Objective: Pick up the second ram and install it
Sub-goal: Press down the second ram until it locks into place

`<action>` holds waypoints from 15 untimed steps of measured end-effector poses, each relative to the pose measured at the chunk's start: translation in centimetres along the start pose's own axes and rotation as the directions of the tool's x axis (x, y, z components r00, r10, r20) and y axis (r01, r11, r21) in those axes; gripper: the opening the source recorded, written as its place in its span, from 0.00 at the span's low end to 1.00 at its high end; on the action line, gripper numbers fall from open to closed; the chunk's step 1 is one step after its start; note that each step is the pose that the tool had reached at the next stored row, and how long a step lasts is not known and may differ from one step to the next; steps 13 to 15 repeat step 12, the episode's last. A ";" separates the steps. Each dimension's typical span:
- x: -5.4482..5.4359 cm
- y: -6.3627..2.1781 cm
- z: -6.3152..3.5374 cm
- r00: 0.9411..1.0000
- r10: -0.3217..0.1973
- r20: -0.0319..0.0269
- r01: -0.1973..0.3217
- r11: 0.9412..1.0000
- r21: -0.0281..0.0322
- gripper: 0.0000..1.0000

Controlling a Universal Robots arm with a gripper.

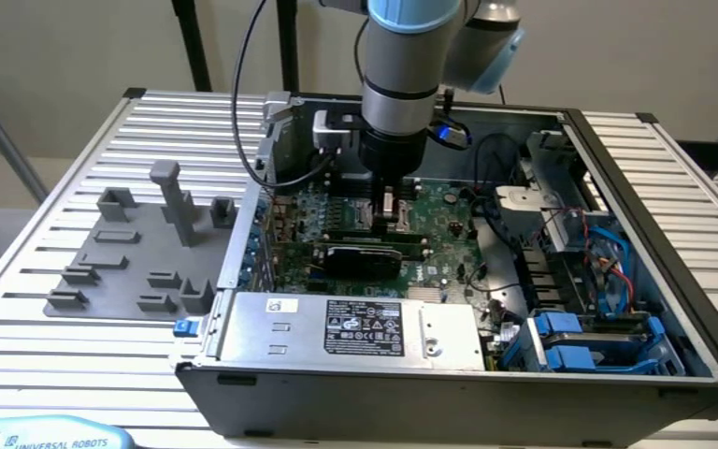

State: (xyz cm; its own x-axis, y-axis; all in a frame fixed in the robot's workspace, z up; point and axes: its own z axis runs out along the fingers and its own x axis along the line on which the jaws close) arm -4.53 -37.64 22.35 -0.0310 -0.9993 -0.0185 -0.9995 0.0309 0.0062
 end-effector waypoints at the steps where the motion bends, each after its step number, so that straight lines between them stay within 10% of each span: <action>1: 0.0 0.00 -0.17 1.000 0.000 0.000 0.000 1.000 0.000 0.11; 6: -0.1 -0.01 -2.04 1.000 0.000 0.004 0.000 1.000 0.000 0.11; 15: -0.1 -0.02 -2.04 1.000 0.000 0.005 0.000 1.000 0.000 0.11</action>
